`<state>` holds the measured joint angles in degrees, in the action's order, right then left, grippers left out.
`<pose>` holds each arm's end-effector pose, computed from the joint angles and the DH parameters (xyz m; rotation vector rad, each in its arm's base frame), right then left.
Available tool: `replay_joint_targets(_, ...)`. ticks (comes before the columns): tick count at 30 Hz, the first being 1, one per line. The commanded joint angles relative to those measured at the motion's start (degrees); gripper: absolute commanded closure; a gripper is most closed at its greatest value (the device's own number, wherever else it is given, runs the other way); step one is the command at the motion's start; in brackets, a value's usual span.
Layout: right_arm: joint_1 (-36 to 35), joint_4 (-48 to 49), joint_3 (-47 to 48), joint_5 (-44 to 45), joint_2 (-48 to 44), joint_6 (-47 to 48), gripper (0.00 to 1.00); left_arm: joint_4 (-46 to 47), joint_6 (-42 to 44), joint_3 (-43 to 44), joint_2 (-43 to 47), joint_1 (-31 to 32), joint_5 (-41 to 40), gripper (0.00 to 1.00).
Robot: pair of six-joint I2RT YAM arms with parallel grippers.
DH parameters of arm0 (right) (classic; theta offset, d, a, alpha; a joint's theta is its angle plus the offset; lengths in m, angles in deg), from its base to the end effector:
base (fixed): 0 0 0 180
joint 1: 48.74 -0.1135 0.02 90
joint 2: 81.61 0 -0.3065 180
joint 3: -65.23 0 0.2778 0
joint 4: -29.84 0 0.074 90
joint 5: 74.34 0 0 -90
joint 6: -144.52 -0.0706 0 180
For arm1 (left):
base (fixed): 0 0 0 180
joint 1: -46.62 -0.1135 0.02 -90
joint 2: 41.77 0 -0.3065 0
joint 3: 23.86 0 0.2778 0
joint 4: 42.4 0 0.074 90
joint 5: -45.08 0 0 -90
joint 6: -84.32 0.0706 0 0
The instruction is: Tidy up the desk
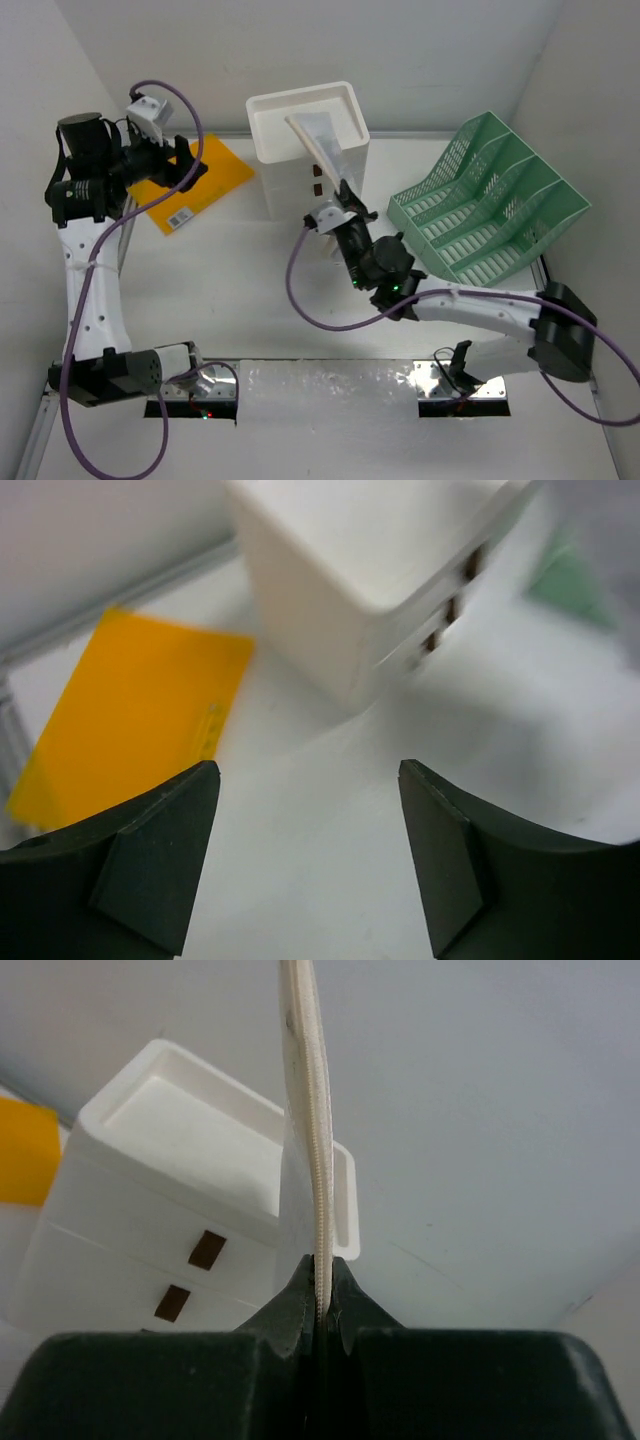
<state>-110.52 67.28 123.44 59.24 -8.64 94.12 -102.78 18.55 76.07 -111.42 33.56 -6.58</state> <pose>0.1915 0.2540 0.3840 -0.4346 1.2130 -0.1143 0.2683 0.0173 0.4761 0.5777 1.9001 -0.2827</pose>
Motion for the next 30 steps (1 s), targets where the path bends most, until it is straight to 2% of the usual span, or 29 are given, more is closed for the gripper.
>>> replay_joint_targets(1,-4.03,18.89,3.73,5.38,5.57,15.58,1.00,3.76,-14.86,4.82,2.67,3.47,13.39,0.27)
replay_joint_targets(3,-6.06,23.02,5.41,6.96,8.93,21.11,1.00,7.54,-21.73,4.30,3.03,4.36,16.66,0.21)
replay_joint_targets(4,-7.90,26.87,7.07,7.40,10.51,26.18,1.00,11.47,-28.38,3.86,3.20,4.79,18.59,0.13)
replay_joint_targets(5,-8.70,28.30,7.87,8.19,13.57,28.41,1.00,13.77,-31.93,2.03,3.46,5.93,20.61,0.10)
replay_joint_targets(6,-9.84,29.79,9.44,8.37,14.82,30.96,1.00,19.02,-37.79,0.79,4.07,6.81,20.71,0.04)
replay_joint_targets(8,-10.55,29.37,10.86,8.72,17.89,31.33,1.00,23.45,-41.18,-2.80,4.61,10.14,17.92,0.00)
replay_joint_targets(10,-10.99,27.61,12.53,8.99,19.48,30.20,1.00,24.96,-42.07,-4.22,4.09,14.00,13.71,0.01)
replay_joint_targets(13,-11.43,24.72,13.68,8.46,21.68,27.74,1.00,23.73,-41.63,-5.37,2.42,16.74,11.49,0.00)
replay_joint_targets(19,-13.19,24.45,15.52,7.58,26.52,27.99,1.00,25.84,-40.05,-5.90,-0.31,17.10,6.75,0.01)
replay_joint_targets(22,-13.81,22.87,16.40,6.97,28.36,27.20,1.00,25.14,-37.60,-5.99,-1.98,17.36,5.43,0.16)
replay_joint_targets(23,-13.81,21.73,16.58,6.70,28.72,26.77,1.00,24.09,-36.46,-6.07,-2.42,17.54,4.90,0.29)
replay_joint_targets(25,-13.81,20.93,16.76,6.61,29.51,26.15,1.00,23.73,-33.38,-7.38,-2.60,17.72,3.84,0.44)
replay_joint_targets(26,-13.89,19.10,16.75,6.18,29.60,24.76,1.00,23.38,-32.41,-7.91,-2.51,17.72,4.10,0.59)
replay_joint_targets(28,-13.81,17.42,16.14,5.39,29.16,22.64,1.00,22.07,-30.21,-8.97,-2.69,17.72,6.73,0.78)
replay_joint_targets(29,-13.81,15.33,15.70,5.21,28.90,20.54,1.00,21.54,-28.55,-9.15,-2.77,17.72,7.44,1.00)
replay_joint_targets(30,-13.81,14.17,15.53,5.12,28.63,19.39,1.00,20.75,-27.40,-9.24,-2.60,17.72,8.23,1.00)
